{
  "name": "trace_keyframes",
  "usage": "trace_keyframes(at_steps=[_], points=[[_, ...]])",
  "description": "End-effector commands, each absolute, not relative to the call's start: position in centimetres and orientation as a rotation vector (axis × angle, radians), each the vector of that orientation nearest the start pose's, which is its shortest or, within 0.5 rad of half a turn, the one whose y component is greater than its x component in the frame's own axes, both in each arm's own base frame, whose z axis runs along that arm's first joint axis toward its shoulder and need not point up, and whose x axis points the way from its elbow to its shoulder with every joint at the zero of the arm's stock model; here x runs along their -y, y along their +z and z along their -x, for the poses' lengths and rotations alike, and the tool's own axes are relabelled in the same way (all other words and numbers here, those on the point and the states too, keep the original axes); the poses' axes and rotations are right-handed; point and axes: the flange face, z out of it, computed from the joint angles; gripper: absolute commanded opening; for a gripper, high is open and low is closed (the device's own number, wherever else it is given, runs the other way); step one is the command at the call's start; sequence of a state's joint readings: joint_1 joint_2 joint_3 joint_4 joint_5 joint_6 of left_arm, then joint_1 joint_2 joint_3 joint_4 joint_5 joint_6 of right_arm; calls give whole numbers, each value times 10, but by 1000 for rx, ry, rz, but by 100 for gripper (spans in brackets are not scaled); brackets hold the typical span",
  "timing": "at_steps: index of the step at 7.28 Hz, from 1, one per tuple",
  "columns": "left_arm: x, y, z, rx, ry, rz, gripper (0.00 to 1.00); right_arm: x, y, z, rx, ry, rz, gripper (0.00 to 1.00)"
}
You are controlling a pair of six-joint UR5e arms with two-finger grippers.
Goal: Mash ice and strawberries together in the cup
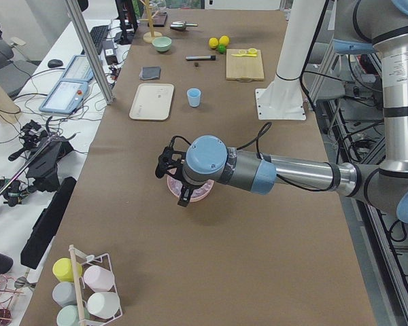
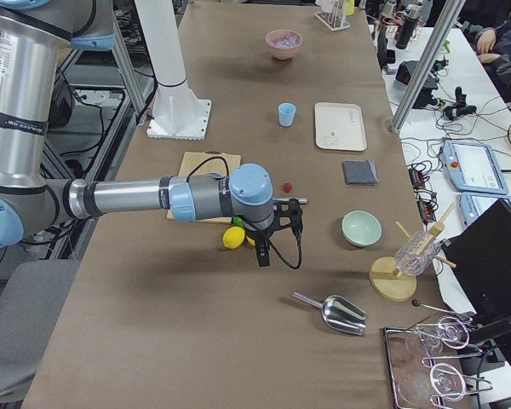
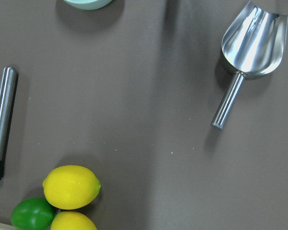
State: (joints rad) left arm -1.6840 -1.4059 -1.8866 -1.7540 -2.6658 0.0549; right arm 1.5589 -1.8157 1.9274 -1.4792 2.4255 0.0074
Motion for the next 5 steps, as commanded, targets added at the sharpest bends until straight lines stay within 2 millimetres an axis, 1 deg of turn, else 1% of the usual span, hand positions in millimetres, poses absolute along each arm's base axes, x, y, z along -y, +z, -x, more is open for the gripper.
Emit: trace_keyframes(at_steps=[1, 2, 3, 4, 5], points=[[430, 532, 77, -1025, 171, -395, 99, 401, 571, -54, 849, -92, -207, 100], [421, 554, 67, -869, 205, -378, 100, 403, 562, -52, 861, -40, -197, 100], [418, 567, 60, -814, 217, -353, 100, 410, 545, -41, 870, -4, -189, 100], [418, 564, 60, -817, 199, -349, 100, 419, 533, -20, 882, 16, -176, 100], [423, 557, 50, -833, 167, -331, 99, 429, 521, 3, 881, 41, -167, 100]])
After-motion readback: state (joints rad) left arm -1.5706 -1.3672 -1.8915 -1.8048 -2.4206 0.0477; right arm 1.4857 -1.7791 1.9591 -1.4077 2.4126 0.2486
